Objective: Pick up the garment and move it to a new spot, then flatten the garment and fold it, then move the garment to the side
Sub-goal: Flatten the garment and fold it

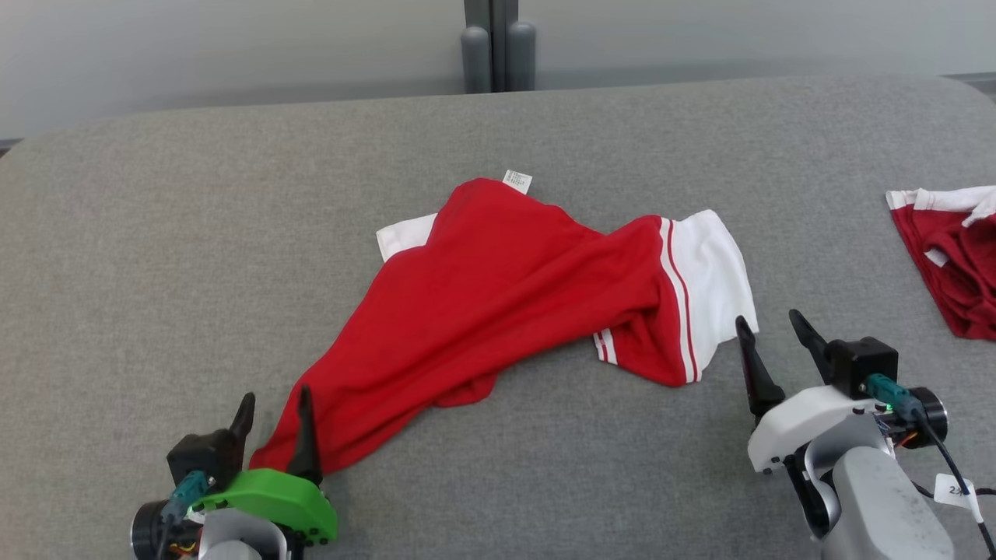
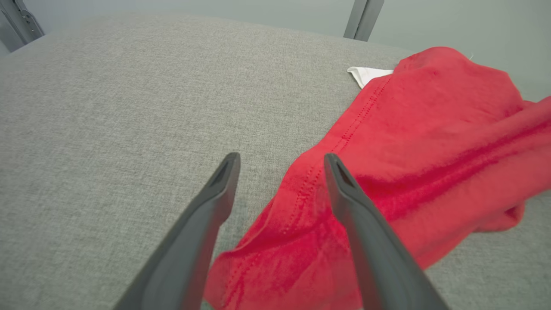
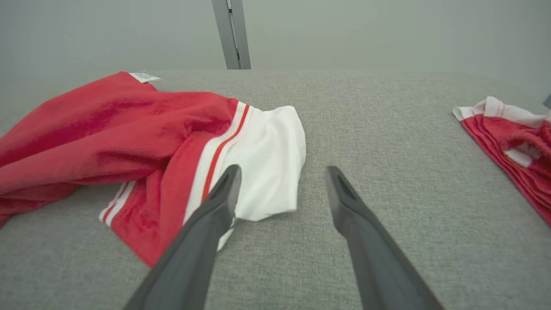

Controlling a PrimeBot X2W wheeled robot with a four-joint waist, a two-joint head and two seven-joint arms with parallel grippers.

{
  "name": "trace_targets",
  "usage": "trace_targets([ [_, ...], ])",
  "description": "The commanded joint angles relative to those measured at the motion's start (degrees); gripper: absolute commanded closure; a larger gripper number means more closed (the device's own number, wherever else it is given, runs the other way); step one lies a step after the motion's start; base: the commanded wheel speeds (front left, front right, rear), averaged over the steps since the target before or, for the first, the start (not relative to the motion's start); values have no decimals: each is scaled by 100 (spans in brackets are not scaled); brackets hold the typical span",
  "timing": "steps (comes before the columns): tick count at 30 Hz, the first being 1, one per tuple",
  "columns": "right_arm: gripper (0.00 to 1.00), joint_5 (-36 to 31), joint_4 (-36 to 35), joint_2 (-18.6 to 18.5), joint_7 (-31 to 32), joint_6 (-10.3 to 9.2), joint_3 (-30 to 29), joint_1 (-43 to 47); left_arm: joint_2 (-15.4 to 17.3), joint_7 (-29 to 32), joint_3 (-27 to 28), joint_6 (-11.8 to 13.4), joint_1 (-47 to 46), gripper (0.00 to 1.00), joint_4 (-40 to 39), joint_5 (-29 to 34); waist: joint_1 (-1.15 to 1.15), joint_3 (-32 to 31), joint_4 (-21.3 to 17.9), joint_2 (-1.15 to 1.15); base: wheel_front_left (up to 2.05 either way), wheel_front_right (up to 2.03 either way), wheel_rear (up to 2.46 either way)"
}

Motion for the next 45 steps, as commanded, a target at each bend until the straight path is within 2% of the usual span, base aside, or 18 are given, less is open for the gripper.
trace_targets([
  [1, 0, -95, 132, -25, -6, -9, -61, -147, 10, 0, -29, -20, -123, 0, -39, -35, 0, 163, 127, 0, 0, 0, 0],
  [8, 0, -250, 1093, -23, -7, -9, -247, -631, 11, 0, -174, -61, -199, 0, -121, -16, 0, 330, 277, 0, 0, 0, 0],
  [9, 4, -251, 1218, -21, -7, -9, -278, -680, 12, 0, -187, -68, -201, 0, -130, -15, 0, 347, 292, 0, 0, 0, 0],
  [10, 34, -249, 1328, -23, -7, -9, -312, -743, 12, 0, -200, -72, -204, 0, -137, -19, 0, 361, 310, 0, 0, 0, 0],
  [12, 75, -233, 1484, -23, -5, -9, -331, -816, 12, 0, -234, -76, -208, 0, -149, -28, 0, 371, 338, 0, 0, 0, 0],
  [13, 100, -195, 1517, -21, -1, -9, -328, -854, 12, 0, -240, -79, -208, 0, -159, -31, 0, 372, 350, 0, 0, 0, 0],
  [17, 100, -133, 1189, -32, -6, -9, -292, -977, 12, 0, -223, -99, -136, 0, -178, -35, 0, 313, 342, 0, 0, 0, 0],
  [22, 100, -88, 303, -22, -7, -9, -162, -1016, 12, 0, -219, -106, 40, 0, -166, -29, 0, 103, 256, 0, 0, 0, 0],
  [31, 100, 151, -1481, -24, -7, -9, 635, -1378, 11, 0, -398, -30, 310, 0, -100, -134, 0, -329, 42, 0, 0, 0, 0],
  [37, 100, 293, -1995, -23, -7, -9, 1232, -1854, 11, 0, -573, 53, 521, 0, -10, -196, 0, -614, -50, 0, 0, 0, 0],
  [45, 100, 409, -2270, -115, -7, -9, 1909, -2651, 12, 0, -696, 189, 713, 0, -28, -326, 0, -789, -141, 0, 0, 0, 0],
])
